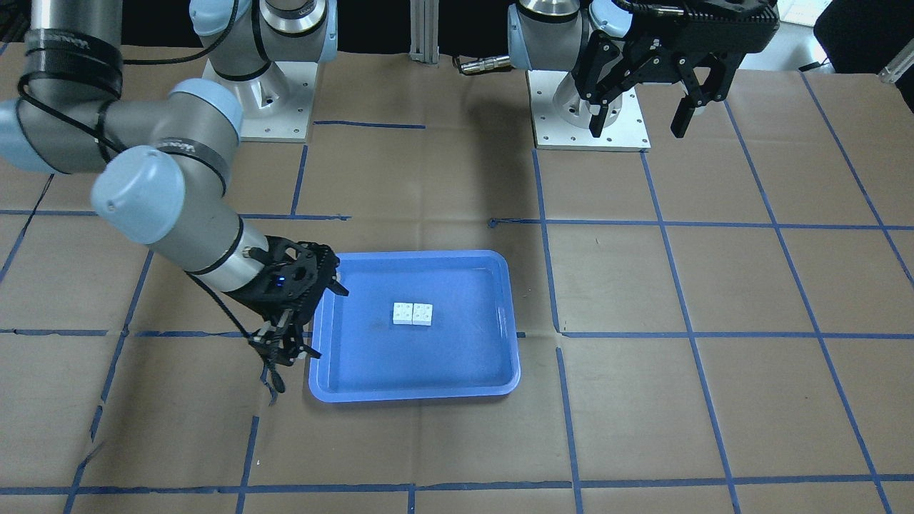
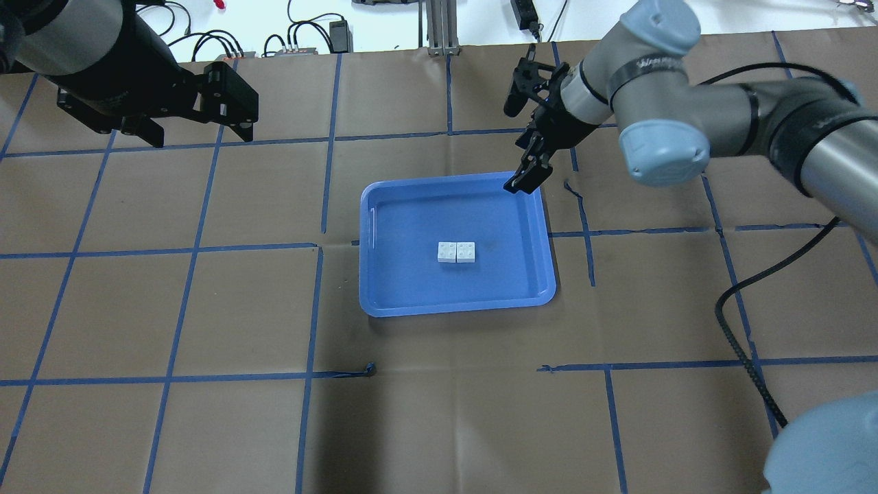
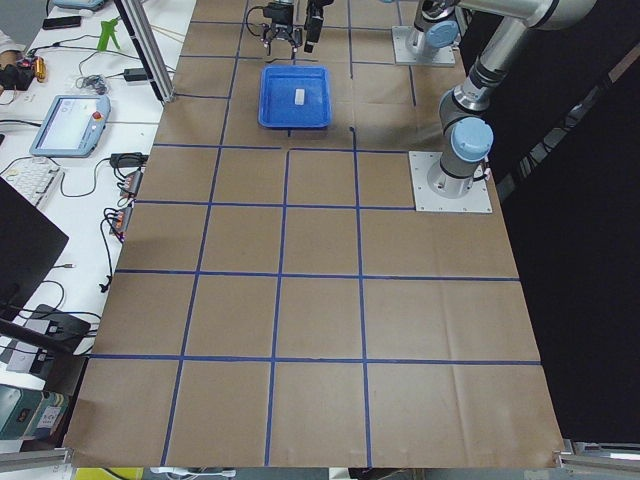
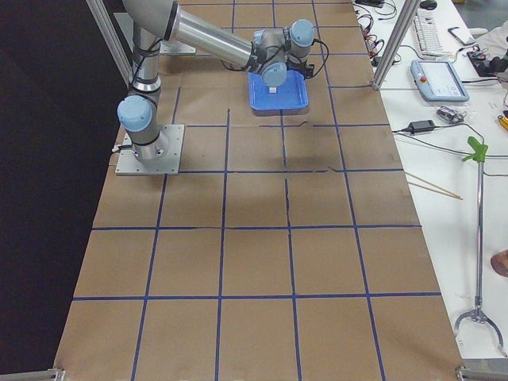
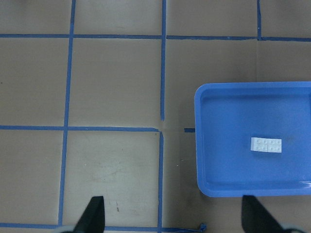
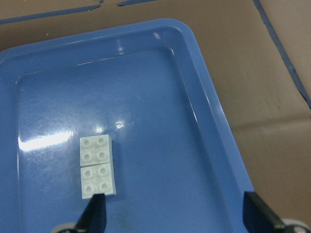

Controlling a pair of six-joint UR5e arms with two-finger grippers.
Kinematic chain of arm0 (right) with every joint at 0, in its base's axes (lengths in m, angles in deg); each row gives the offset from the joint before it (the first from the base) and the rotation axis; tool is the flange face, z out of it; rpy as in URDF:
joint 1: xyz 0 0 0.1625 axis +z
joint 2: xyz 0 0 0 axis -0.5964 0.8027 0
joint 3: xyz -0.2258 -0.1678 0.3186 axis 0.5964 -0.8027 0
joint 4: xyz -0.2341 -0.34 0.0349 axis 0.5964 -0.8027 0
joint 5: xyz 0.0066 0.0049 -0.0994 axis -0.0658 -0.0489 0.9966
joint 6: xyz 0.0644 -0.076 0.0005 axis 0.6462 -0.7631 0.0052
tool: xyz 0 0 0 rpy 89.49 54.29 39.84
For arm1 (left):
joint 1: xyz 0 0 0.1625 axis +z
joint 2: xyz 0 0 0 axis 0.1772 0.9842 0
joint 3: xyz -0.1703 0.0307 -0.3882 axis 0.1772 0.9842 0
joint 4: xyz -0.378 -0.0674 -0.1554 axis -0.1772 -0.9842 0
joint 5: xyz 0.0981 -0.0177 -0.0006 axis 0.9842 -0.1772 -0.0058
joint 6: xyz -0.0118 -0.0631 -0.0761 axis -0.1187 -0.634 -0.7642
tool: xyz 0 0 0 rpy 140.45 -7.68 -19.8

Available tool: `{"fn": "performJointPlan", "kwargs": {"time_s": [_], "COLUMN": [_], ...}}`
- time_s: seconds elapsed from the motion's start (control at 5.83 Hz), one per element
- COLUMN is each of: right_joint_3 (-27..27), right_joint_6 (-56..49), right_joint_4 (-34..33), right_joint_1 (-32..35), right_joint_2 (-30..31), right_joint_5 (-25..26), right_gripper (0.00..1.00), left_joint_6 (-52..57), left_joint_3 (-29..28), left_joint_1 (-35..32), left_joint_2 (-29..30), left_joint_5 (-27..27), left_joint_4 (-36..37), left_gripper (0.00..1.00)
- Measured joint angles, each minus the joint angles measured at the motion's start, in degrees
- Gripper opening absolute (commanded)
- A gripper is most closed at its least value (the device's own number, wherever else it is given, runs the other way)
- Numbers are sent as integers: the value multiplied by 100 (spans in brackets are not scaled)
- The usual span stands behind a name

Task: Assemble white blocks and place on blue tray

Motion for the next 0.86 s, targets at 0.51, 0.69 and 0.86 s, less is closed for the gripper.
{"fn": "performJointPlan", "kwargs": {"time_s": [0.51, 0.69, 0.86], "right_joint_3": [-1313, -1432, -1456], "right_joint_6": [2790, 4157, 5443], "right_joint_4": [2067, 2371, 2819], "right_joint_1": [-343, -346, -336], "right_joint_2": [511, 728, 1004], "right_joint_5": [1424, 1839, 1980], "right_gripper": [100, 100, 100], "left_joint_6": [0, 0, 0], "left_joint_3": [-3, -1, -2], "left_joint_1": [1, 3, 7], "left_joint_2": [-18, -19, -19], "left_joint_5": [-12, -11, -12], "left_joint_4": [-2, -3, -4], "left_gripper": [99, 99, 99]}}
